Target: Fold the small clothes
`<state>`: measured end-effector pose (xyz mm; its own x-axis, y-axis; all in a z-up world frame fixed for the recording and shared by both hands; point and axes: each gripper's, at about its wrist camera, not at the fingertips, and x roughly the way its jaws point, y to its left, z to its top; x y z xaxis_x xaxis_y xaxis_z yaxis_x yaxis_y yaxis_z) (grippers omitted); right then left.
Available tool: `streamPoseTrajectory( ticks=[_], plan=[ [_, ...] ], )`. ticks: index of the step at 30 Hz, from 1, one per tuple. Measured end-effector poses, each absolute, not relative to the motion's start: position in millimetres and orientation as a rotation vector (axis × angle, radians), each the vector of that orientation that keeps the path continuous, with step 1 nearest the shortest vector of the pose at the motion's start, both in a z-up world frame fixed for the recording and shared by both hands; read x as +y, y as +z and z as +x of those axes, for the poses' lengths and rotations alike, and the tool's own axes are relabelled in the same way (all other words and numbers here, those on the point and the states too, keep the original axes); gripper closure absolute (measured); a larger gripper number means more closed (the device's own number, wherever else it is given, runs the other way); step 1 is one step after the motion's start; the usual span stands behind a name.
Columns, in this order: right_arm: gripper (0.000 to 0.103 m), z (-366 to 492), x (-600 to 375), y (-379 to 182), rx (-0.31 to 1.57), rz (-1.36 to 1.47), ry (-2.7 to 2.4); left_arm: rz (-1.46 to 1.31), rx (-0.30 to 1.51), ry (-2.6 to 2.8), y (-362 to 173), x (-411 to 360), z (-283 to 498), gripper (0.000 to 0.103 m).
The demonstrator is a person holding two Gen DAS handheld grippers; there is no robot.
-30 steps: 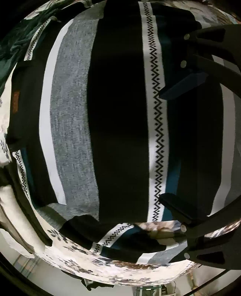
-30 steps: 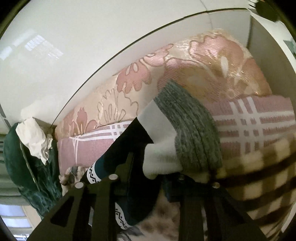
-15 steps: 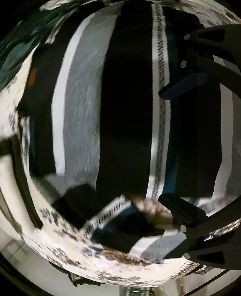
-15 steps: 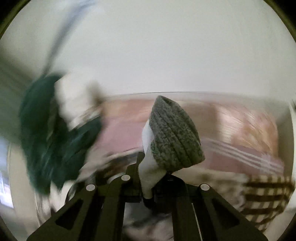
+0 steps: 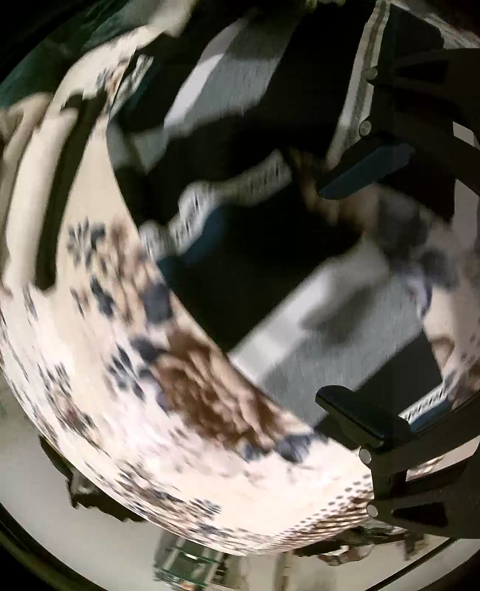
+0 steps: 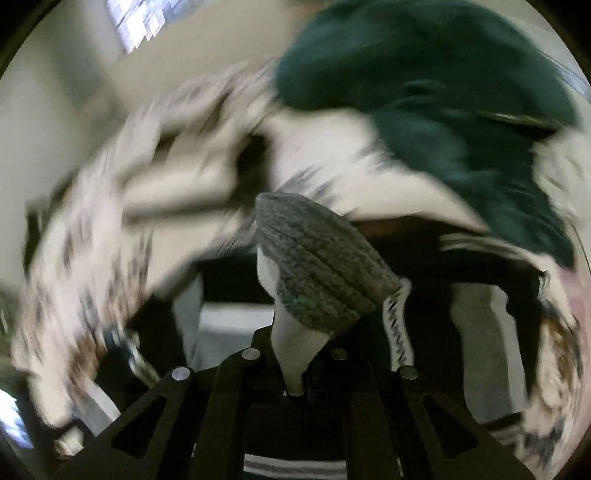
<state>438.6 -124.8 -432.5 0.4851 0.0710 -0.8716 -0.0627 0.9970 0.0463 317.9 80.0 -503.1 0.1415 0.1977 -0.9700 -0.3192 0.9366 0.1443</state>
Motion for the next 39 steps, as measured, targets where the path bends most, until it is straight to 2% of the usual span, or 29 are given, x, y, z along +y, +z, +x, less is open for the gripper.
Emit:
streamPoseTrajectory(
  ticks=[3,6,7,9,10,12,15,20,26,29,30,31,32,36,39],
  plan=[
    [0.096,439.9,-67.0,-481.0,1.134,-0.134,0.088,-0.136,1.385,0.403,-512.7,106.7,307.5,0.0],
    [0.095,441.3,-51.4,-514.6,1.214,-0.209,0.063,-0.158,1.396,0.417,-521.7,122.8,299.7,0.0],
    [0.09,442.0,-54.6,-521.7,1.264,-0.167,0.075,-0.169,1.401,0.42,-524.4,129.0,298.2,0.0],
    [0.074,440.3,-69.5,-522.9,1.338,-0.024,0.133,-0.19,1.404,0.422,-523.7,138.1,293.4,0.0],
    [0.059,435.9,-77.3,-518.9,1.353,0.072,0.183,-0.197,1.403,0.424,-522.7,143.3,291.0,0.0],
    [0.045,421.0,-104.1,-500.1,1.319,0.192,0.183,-0.207,1.399,0.424,-519.6,151.4,285.9,0.0],
    [0.04,394.5,-140.0,-480.8,1.273,0.197,0.037,-0.224,1.399,0.427,-514.4,160.2,274.7,0.0],
    [0.039,370.8,-167.1,-481.9,1.324,0.207,-0.086,-0.284,1.433,0.46,-511.1,177.4,245.2,0.0],
    [0.039,381.4,-144.5,-486.1,1.347,0.24,-0.016,-0.387,1.499,0.535,-518.1,194.9,201.9,0.0],
    [0.037,388.4,-153.2,-500.1,1.396,0.262,-0.131,-0.583,1.518,0.541,-524.6,208.6,166.9,0.0],
    [0.031,386.0,-158.4,-499.9,1.391,0.258,-0.161,-0.661,1.517,0.535,-528.0,212.0,156.1,0.0],
    [0.008,380.8,-164.0,-497.1,1.378,0.236,-0.19,-0.771,1.517,0.529,-534.4,216.0,142.9,0.0],
    [0.0,374.3,-169.4,-492.4,1.353,0.215,-0.206,-0.908,1.509,0.526,-543.7,219.3,128.4,0.0],
    [0.0,344.6,-183.5,-487.5,1.363,0.104,-0.196,-1.459,1.362,0.492,-587.9,225.1,96.9,0.0],
    [0.0,321.6,-198.1,-492.9,1.414,0.072,-0.192,-1.698,1.191,0.604,-610.4,232.6,88.1,0.001]
  ],
)
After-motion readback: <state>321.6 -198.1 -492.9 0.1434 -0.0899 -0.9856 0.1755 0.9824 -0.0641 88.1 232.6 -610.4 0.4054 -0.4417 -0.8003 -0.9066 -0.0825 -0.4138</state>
